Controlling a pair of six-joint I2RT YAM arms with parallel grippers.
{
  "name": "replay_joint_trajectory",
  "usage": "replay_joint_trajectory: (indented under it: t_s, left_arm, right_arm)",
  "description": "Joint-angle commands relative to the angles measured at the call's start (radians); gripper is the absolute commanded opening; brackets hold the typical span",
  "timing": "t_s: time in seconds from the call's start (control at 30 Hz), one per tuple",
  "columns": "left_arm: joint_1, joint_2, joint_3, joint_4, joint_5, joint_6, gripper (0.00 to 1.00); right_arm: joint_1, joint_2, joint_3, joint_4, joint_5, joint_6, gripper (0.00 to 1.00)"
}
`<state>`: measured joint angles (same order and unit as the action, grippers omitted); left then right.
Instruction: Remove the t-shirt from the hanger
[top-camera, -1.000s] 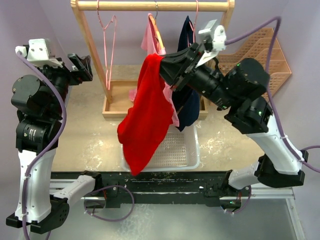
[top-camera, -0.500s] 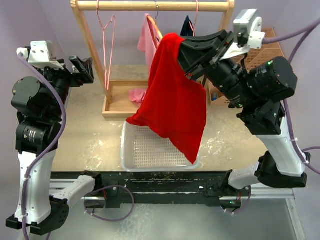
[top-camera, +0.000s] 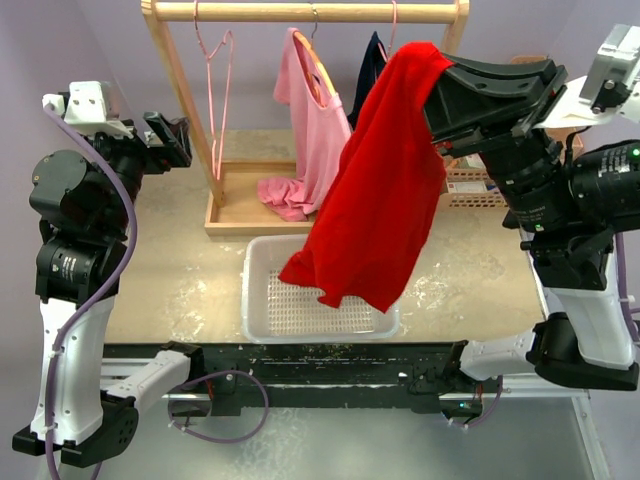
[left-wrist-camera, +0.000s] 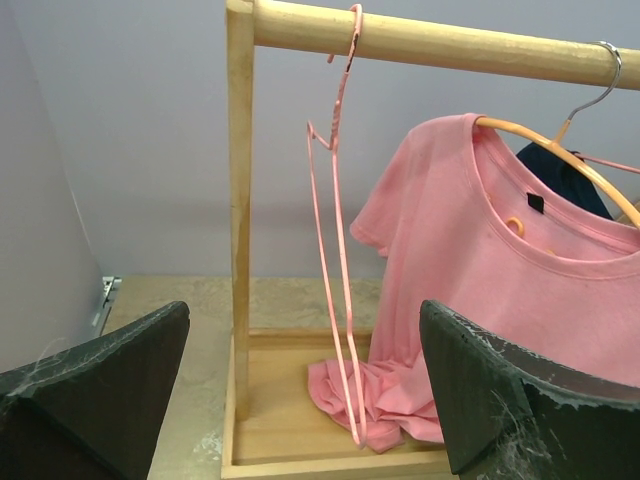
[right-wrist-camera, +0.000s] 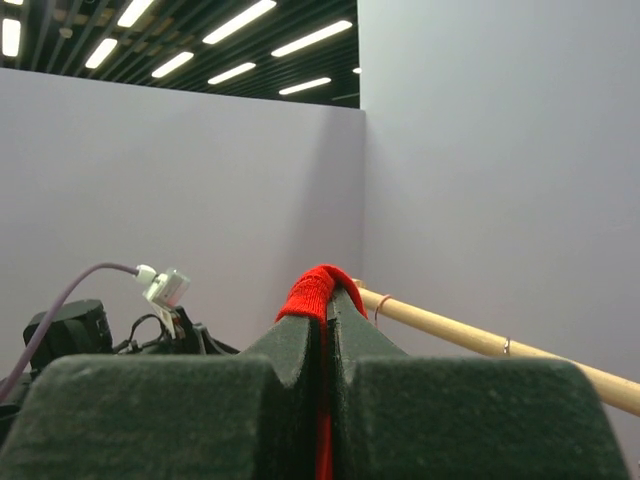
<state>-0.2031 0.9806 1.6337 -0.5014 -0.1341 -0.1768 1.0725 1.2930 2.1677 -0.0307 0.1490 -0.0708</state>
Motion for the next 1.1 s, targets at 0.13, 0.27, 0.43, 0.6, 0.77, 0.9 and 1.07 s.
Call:
replay_joint_trajectory:
  t_s: [0.13,0.27,0.43,0.6,0.77,0.9,1.07]
  left_arm:
    - [0.007,-0.015,-0.012,0.035,0.028,-0.019,0.99]
    - [0.007,-0.025,-0.041,0.026,0.03,-0.022,0.99]
    - [0.007,-0.039,-0.059,0.018,0.049,-0.03,0.99]
    - [0.007,-0.056,-0.075,0.021,0.059,-0.04,0.99]
    - [0.007,-0.061,-0.094,0.025,0.07,-0.047,0.99]
    - [0.007,-0.053,-0.107,0.033,0.093,-0.057,0.99]
    - [0.007,-0.045,-0.119,0.051,0.138,-0.079,0.99]
  right_arm:
    - [0.004,-0.016,-0.101,0.122,0.048,-0.009,0.0]
    - [0.004,0.02,-0.139,0.1,0.041,0.007,0.0]
    - [0.004,0.088,-0.125,0.097,0.025,0.033,0.0]
    - [0.004,0.149,-0.111,0.096,-0.052,0.093,0.0]
    - [0.003,0.11,-0.24,0.13,-0.09,0.159,0.0]
    - [0.004,-0.038,-0.48,0.225,-0.054,0.208,0.0]
    - [0.004,-0.228,-0.738,0.224,0.066,0.287,0.0]
